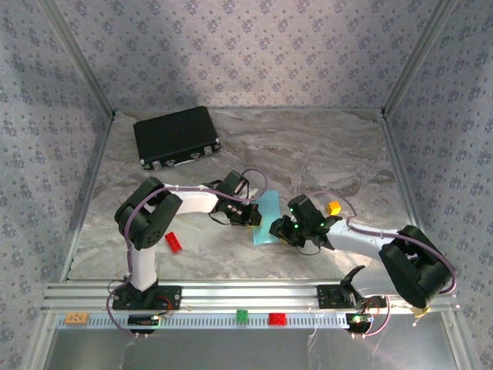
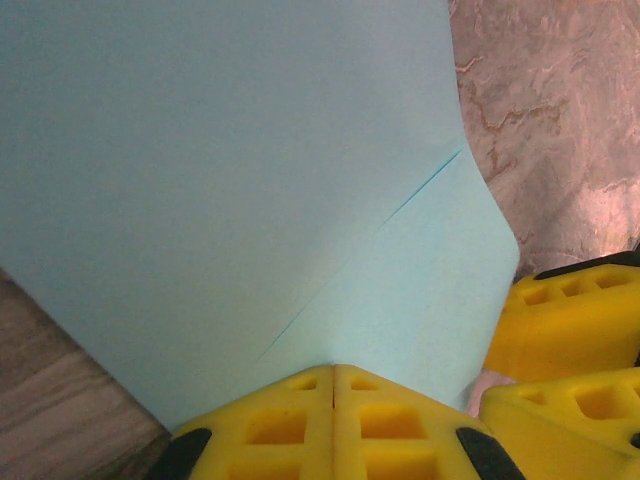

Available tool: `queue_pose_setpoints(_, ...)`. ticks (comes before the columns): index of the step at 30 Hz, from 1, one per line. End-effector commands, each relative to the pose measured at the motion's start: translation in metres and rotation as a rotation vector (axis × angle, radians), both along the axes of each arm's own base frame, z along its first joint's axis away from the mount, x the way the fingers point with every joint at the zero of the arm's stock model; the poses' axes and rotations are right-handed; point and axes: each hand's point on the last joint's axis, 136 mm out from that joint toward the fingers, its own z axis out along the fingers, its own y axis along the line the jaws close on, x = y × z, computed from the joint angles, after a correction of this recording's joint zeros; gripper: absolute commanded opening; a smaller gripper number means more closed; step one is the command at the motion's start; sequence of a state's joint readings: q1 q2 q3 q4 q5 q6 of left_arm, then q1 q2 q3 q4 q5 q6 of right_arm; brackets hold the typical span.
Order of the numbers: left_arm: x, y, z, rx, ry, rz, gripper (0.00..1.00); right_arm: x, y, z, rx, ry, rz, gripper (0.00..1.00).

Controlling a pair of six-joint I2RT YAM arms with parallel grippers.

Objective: Fold a paper plane with a square sheet of paper (pick it up from the middle)
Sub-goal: Turn over the paper at the center of the table.

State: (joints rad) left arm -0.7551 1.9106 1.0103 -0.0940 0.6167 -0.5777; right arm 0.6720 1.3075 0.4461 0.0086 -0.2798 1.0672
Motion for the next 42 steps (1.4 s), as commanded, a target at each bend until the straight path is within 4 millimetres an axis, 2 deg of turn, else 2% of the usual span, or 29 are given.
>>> queue_pose_setpoints(1,-0.015,0.016,-0.018,0.082,0.041,0.003,0.00,0.010,0.005,0.006,0.057,-0.036,-0.029,0.40)
queue_pose_setpoints(10,-0.015,0.016,-0.017,0.080,0.039,0.003,0.00,0.041,0.007,0.028,0.135,-0.122,-0.033,0.46)
queue_pose_setpoints(16,-0.015,0.016,-0.016,0.080,0.037,0.004,0.00,0.052,0.009,0.026,0.185,-0.115,-0.032,0.45)
queue_pose_setpoints(23,-0.014,0.015,-0.014,0.072,0.028,0.005,0.00,0.054,0.000,0.016,0.163,-0.093,-0.070,0.45)
queue_pose_setpoints(31,-0.012,0.013,-0.008,0.057,0.016,0.008,0.00,0.045,-0.011,0.002,0.142,-0.048,-0.109,0.44)
queue_pose_setpoints(42,-0.011,0.010,-0.005,0.034,0.003,0.008,0.02,0.056,-0.007,0.013,0.190,-0.137,-0.091,0.36)
